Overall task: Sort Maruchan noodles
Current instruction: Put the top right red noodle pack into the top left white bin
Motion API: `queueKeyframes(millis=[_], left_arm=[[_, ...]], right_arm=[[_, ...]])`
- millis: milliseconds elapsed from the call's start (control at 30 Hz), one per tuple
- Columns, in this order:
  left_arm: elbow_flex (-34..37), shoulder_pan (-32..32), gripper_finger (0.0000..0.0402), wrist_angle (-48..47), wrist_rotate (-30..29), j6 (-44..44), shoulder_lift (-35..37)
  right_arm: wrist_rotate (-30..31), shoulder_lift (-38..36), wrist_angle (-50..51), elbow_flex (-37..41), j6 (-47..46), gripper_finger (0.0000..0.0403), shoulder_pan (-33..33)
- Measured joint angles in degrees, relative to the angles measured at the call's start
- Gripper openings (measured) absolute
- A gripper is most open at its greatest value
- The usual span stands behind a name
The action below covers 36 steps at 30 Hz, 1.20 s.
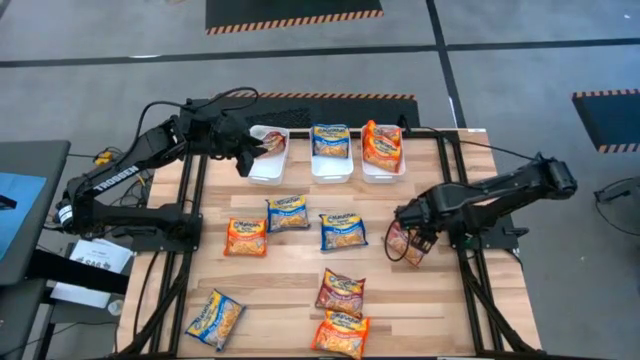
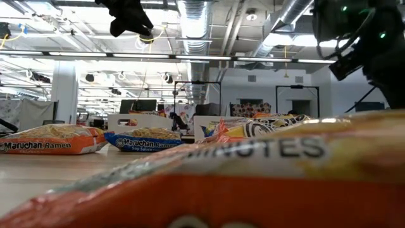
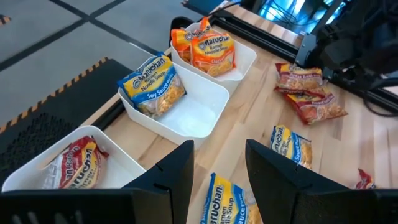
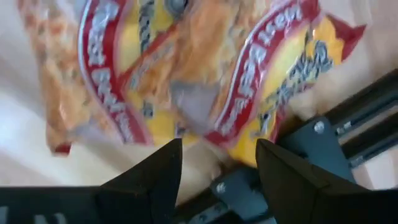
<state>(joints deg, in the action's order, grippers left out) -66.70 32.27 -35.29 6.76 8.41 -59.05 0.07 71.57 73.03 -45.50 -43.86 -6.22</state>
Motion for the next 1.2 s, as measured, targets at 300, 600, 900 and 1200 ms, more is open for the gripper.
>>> queueKeyframes(millis=[300,600,900,1200], left_arm=[[0.0,0.0,0.0133,0.0,-1.4,2.0,0.0],[0.0,0.0,0.0133,0.0,-1.4,2.2,-0.1],[0.0,0.0,0.0133,-0.1,-1.5,2.0,-0.1],[0.0,0.0,0.0133,-0.1,-1.6,0.5,-0.1]], right_arm=[[0.1,1.2,-7.8,4.8,1.1,0.0230,7.5],[-1.4,6.1,-13.2,7.4,3.5,0.0180,12.4],[-1.7,14.6,-15.8,7.6,6.9,0.0080,13.1],[-0.2,15.8,-14.2,4.5,8.8,0.0009,12.5]])
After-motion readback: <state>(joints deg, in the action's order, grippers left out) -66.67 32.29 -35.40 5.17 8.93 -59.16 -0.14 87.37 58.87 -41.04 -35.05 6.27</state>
